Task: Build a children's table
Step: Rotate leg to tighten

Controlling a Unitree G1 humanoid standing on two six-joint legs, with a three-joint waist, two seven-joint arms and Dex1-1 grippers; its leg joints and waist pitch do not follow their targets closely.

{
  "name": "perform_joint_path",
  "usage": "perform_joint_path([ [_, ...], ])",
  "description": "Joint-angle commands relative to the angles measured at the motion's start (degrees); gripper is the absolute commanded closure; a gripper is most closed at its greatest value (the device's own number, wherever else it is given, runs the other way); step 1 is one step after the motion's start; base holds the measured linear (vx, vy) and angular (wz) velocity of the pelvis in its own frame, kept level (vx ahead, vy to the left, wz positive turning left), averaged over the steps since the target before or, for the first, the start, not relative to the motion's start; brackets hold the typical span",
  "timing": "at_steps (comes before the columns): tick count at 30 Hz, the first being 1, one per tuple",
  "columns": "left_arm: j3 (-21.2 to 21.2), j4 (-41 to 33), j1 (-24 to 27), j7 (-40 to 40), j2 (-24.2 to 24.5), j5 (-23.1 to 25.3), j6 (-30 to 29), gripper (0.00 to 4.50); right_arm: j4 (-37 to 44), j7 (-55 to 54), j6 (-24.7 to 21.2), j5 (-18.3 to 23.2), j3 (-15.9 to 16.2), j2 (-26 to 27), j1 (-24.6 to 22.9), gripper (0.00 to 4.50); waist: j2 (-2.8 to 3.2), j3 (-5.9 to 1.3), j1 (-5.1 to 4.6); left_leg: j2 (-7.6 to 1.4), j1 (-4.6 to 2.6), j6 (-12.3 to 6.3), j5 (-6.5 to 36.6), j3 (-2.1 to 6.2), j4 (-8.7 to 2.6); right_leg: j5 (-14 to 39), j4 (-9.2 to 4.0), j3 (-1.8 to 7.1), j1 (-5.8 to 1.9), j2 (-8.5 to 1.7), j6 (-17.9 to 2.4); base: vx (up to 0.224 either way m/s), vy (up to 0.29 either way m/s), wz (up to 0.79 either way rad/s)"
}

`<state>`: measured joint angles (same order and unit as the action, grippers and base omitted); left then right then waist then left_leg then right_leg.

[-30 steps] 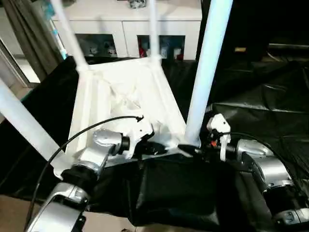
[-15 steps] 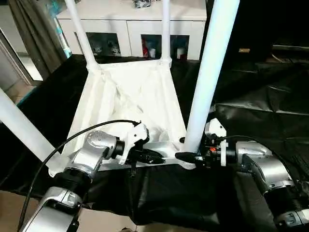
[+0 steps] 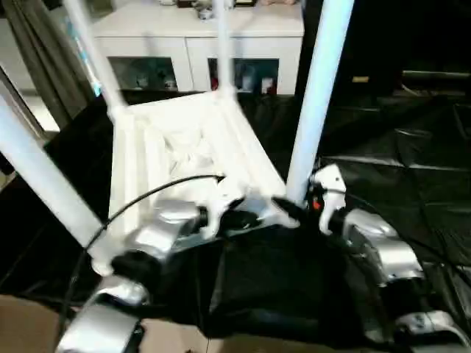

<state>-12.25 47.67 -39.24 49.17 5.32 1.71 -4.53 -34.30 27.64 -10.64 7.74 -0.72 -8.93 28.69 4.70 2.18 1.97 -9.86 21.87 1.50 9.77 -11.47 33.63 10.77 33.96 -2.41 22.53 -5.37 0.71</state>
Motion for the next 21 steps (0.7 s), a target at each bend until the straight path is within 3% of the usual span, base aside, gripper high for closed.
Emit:
perform_joint_path([
  [1,2.0,0.7,-2.2,-7.2,-2.8,-1.1,0.8,4.5,-3.7,-1.9,-1.9,-1.3,3.9,4.1,-1.4,1.91,-0.76,-2.54,-0.5,-2.45,-1.7,1.27,24.5,2.17,-4.62,29.3,-6.09,1.31,-0.96,-3.13,-8.9,0.0,0.0,0.0],
  [5,2.0,0.8,-2.4,-6.7,-4.1,-1.3,1.3,4.5,-4.3,-1.1,0.4,-2.6,5.5,6.4,-0.8,1.91,-0.67,-2.68,-0.52,-2.52,-1.31,0.0,24.4,2.09,-4.8,26.8,-6.11,1.36,-1.11,-3.05,-8.8,0.0,0.0,0.0],
  [8,1.6,0.5,-2.0,-4.0,-3.7,-1.5,2.3,4.5,-3.7,3.1,0.7,-0.9,5.2,6.5,-0.9,1.22,-0.59,-2.76,-0.44,-2.61,-1.22,-0.44,24.0,2.04,-4.87,24.8,-5.87,1.41,-1.18,-2.98,-9.5,0.0,0.0,0.0],
  [9,1.4,0.7,-1.9,-2.0,-3.1,-1.6,3.2,4.5,-3.1,5.2,0.8,-0.5,5.5,6.0,-1.0,1.22,-0.64,-2.83,-0.35,-2.59,-1.16,-0.68,23.8,2.0,-4.82,24.2,-5.85,1.44,-1.22,-3.04,-9.8,0.0,0.0,0.0],
  [13,0.7,-0.7,-0.9,2.3,-1.5,-2.2,3.4,4.5,-1.0,10.1,0.8,-0.2,7.2,3.6,-1.7,0.94,-0.57,-2.96,-0.11,-2.78,-0.83,-1.53,21.6,1.9,-4.85,20.1,-5.38,1.49,-1.58,-3.09,-11.1,0.0,0.0,0.0],
  [14,0.2,-2.5,0.2,6.2,-0.1,-2.9,3.4,4.5,0.8,15.0,1.3,0.2,8.3,1.2,-2.6,0.94,-0.63,-3.02,0.21,-2.87,-0.69,-2.01,20.6,1.87,-4.74,18.4,-5.12,1.37,-1.99,-3.12,-11.8,0.0,0.0,0.0],
  [17,-0.7,-5.3,1.9,12.4,2.1,-4.2,3.2,4.5,3.8,22.3,1.1,1.5,9.3,-3.0,-3.7,0.94,-0.69,-3.18,0.33,-3.0,-0.43,-3.19,18.7,1.7,-4.54,16.3,-4.77,1.36,-2.21,-3.14,-12.5,0.0,0.0,0.0],
  [20,-1.4,-7.1,3.2,17.2,4.4,-5.0,3.0,4.5,6.4,27.2,0.0,2.4,9.7,-6.5,-4.5,0.94,-0.61,-3.49,0.59,-3.14,-0.45,-4.31,15.8,1.51,-4.18,11.7,-4.3,1.35,-2.18,-3.05,-13.9,0.0,0.0,0.0],
  [21,-1.5,-7.6,3.6,19.0,5.2,-5.2,2.9,4.5,7.4,29.1,-0.6,2.8,9.4,-7.6,-4.7,0.94,-0.52,-3.73,0.82,-3.1,-0.37,-5.61,12.7,1.39,-3.88,6.8,-3.78,1.25,-2.29,-2.93,-15.2,0.0,0.0,0.0],
])
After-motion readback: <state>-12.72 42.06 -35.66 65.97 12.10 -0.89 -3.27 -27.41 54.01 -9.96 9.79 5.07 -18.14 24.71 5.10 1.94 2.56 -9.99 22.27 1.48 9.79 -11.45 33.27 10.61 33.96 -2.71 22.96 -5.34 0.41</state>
